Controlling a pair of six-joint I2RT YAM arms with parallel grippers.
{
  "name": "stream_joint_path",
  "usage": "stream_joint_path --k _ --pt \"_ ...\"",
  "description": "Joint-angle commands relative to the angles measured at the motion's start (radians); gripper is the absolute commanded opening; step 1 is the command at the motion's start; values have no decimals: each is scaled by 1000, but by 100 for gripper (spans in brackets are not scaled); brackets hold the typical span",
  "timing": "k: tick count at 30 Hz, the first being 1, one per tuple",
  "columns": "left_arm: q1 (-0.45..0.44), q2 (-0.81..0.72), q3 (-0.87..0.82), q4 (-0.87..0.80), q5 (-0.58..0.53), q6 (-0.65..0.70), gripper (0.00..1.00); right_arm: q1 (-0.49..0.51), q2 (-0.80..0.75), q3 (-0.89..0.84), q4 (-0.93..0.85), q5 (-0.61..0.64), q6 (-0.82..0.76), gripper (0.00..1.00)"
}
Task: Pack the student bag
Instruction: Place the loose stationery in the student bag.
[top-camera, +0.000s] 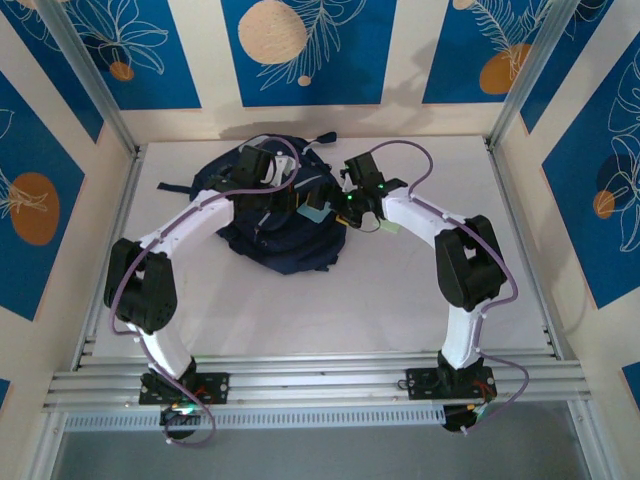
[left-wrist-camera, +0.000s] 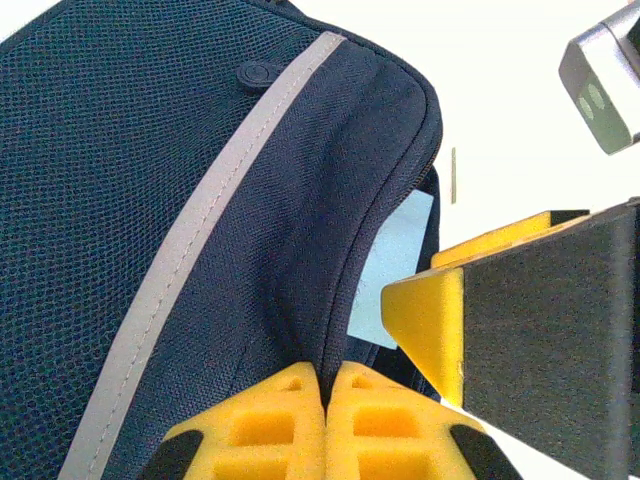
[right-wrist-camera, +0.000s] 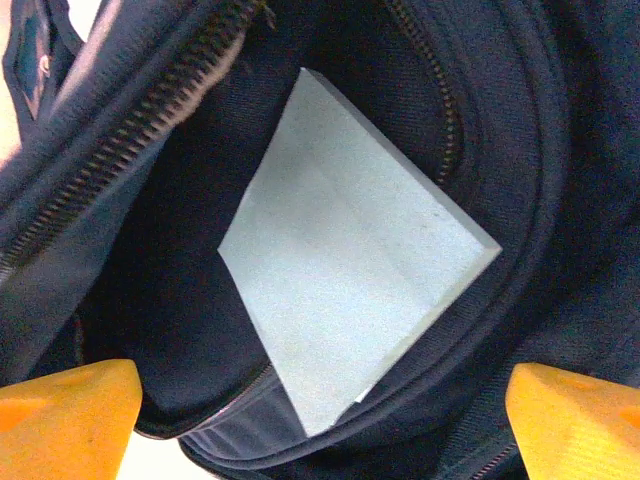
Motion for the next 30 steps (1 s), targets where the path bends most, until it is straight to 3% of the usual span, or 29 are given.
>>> stream_joint_path --k 1,8,13,21,30 --pt "3 -45 39 39 48 -28 0 -6 -61 -40 3 34 -36 89" --pt "3 -49 44 28 65 -28 0 -11 -9 -63 137 -21 4 37" --pt "3 -50 34 23 70 -33 0 6 50 23 174 -78 13 6" --pt "2 -46 28 43 86 -53 0 47 167 124 180 -142 58 4" --pt "2 -47 29 41 103 -59 0 6 -23 -62 136 -7 -33 19"
